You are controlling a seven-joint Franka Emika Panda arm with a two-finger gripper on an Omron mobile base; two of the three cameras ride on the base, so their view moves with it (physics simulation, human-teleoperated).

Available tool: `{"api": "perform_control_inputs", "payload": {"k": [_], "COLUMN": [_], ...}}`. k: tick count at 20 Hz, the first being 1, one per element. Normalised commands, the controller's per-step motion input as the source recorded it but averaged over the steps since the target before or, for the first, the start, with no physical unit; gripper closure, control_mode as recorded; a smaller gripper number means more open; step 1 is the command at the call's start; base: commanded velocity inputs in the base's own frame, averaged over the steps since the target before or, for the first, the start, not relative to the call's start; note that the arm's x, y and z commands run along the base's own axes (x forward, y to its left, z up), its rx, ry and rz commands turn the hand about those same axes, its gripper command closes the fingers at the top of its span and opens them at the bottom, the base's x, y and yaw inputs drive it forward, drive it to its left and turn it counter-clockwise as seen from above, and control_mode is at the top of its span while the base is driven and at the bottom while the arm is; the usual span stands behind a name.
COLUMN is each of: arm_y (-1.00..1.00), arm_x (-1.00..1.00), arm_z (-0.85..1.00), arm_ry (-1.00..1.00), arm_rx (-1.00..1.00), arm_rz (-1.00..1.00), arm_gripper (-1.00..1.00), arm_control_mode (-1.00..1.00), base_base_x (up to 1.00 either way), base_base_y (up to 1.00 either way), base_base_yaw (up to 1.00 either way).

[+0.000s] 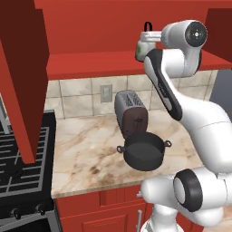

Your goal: Pick the kettle from the cabinet and place it on a stove burner. Then pick the pot from the counter and place it on another stove burner. Finally, turn both burners on.

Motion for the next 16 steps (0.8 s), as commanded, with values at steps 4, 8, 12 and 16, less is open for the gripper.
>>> {"api": "perform_control_inputs", "payload": {"k": [4, 8, 12, 16], "arm_y": [-0.11, -0.09, -0.03, 0.0], "arm_x": [0.46, 0.45, 0.39, 0.31], "arm_z": [0.0, 0.0, 0.0, 0.0], "arm_ry": [0.0, 0.0, 0.0, 0.0], "arm_rx": [-0.01, -0.01, -0.01, -0.02], "arm_rz": [0.0, 0.0, 0.0, 0.0], "arm_gripper": [-1.0, -1.0, -1.0, -1.0], "arm_control_mode": [-1.0, -1.0, -1.0, -1.0], "base_base_x": [0.0, 0.0, 0.0, 0.0], "base_base_y": [0.0, 0.0, 0.0, 0.0], "base_base_yaw": [0.0, 0.0, 0.0, 0.0]}}
